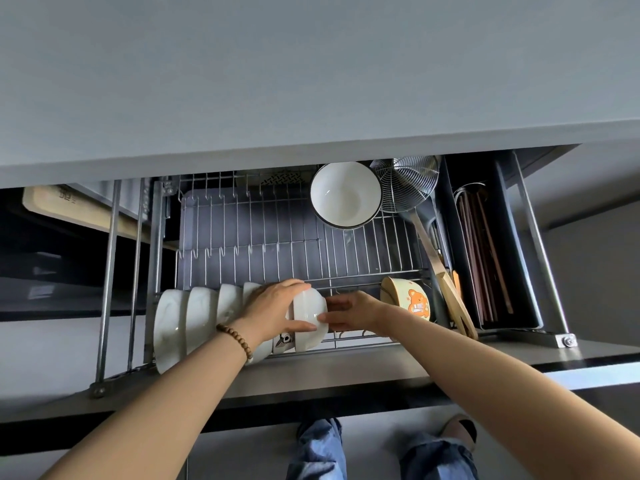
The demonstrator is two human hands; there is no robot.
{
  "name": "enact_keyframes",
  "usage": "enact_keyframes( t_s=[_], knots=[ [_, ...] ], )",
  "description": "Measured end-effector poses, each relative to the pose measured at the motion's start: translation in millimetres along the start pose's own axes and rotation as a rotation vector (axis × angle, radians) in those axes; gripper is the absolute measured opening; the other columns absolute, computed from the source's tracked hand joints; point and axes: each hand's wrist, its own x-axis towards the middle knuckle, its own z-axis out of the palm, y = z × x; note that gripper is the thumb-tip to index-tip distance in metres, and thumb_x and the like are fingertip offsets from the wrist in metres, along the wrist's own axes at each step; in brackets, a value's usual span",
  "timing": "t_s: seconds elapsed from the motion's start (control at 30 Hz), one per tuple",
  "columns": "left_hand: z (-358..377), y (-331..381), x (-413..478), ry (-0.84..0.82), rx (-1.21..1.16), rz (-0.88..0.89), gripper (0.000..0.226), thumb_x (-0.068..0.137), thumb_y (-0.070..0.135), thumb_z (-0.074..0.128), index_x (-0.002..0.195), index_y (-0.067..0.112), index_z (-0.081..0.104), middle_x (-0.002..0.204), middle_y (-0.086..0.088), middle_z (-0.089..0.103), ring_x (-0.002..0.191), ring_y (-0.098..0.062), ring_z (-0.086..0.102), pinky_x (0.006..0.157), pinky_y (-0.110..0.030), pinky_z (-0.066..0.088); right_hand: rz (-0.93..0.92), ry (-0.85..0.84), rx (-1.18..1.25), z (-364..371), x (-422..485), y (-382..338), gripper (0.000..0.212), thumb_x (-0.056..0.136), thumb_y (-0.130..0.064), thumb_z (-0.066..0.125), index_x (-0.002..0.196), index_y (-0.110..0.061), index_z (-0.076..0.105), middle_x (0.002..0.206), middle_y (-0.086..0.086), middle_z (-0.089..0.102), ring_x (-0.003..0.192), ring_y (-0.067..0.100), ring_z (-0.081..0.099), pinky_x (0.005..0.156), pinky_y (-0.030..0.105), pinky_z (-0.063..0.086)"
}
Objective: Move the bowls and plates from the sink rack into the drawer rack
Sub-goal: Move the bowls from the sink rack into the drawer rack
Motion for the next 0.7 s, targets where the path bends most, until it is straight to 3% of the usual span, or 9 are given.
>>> enact_keyframes(
  t_s=[0.13, 0.2, 0.27, 0.37, 0.57, 0.7],
  knots=[
    [-5, 2, -4, -0.059, 0.077, -0.045, 0.08, 0.078, 0.06, 0.059, 0.145, 0.028, 0.028, 0.153, 0.01, 0.027, 0.138, -0.015, 0.03, 0.113, -0.035, 0.022, 0.01, 0.044, -0.162, 0, -10, -11, 0.055, 0.085, -0.025, 0.071, 0.135, -0.013, 0.052, 0.125, 0.005, 0.062, 0.106, 0.018, 0.063, 0.093, 0.032, 0.054],
    [-15, 6, -8, -0.071, 0.079, -0.078, 0.077, 0.081, 0.062, 0.053, 0.145, 0.028, 0.027, 0.153, 0.009, 0.027, 0.139, -0.015, 0.029, 0.114, -0.037, 0.023, 0.027, 0.077, -0.242, -8, -26, -25, 0.048, 0.093, -0.023, 0.06, 0.138, -0.01, 0.049, 0.133, 0.008, 0.057, 0.116, 0.022, 0.056, 0.103, 0.032, 0.046],
    [-34, 15, -12, -0.048, 0.048, -0.109, 0.072, 0.084, 0.061, 0.05, 0.144, 0.027, 0.03, 0.152, 0.009, 0.029, 0.137, -0.015, 0.031, 0.113, -0.036, 0.027, -0.08, 0.159, -0.3, -26, -51, -39, 0.043, 0.097, -0.022, 0.052, 0.137, -0.007, 0.048, 0.14, 0.009, 0.052, 0.131, 0.024, 0.047, 0.105, 0.023, 0.037],
    [-67, 51, -17, 0.041, -0.001, -0.09, 0.063, 0.087, 0.057, 0.047, 0.141, 0.027, 0.036, 0.149, 0.008, 0.034, 0.135, -0.013, 0.034, 0.11, -0.033, 0.03, -0.245, 0.25, -0.414, -67, -109, -57, 0.048, 0.095, -0.025, 0.056, 0.139, -0.011, 0.045, 0.139, 0.008, 0.053, 0.127, 0.02, 0.051, 0.105, 0.027, 0.04],
    [-108, 216, 8, 0.169, 0.069, 0.167, 0.057, 0.09, 0.056, 0.043, 0.14, 0.029, 0.037, 0.146, 0.007, 0.039, 0.132, -0.012, 0.038, 0.107, -0.032, 0.035, -0.446, 0.623, -0.306, -186, -272, -29, 0.042, 0.094, -0.024, 0.059, 0.135, -0.019, 0.051, 0.133, -0.001, 0.059, 0.118, 0.013, 0.058, 0.103, 0.033, 0.047],
    [-110, 374, 30, 0.211, 0.148, 0.448, 0.054, 0.091, 0.054, 0.044, 0.139, 0.031, 0.039, 0.145, 0.012, 0.04, 0.133, -0.008, 0.036, 0.108, -0.027, 0.031, -0.42, 0.911, -0.297, -269, -395, 36, 0.043, 0.092, -0.023, 0.062, 0.134, -0.024, 0.052, 0.127, -0.006, 0.057, 0.125, 0.011, 0.052, 0.103, 0.024, 0.041]
  ],
)
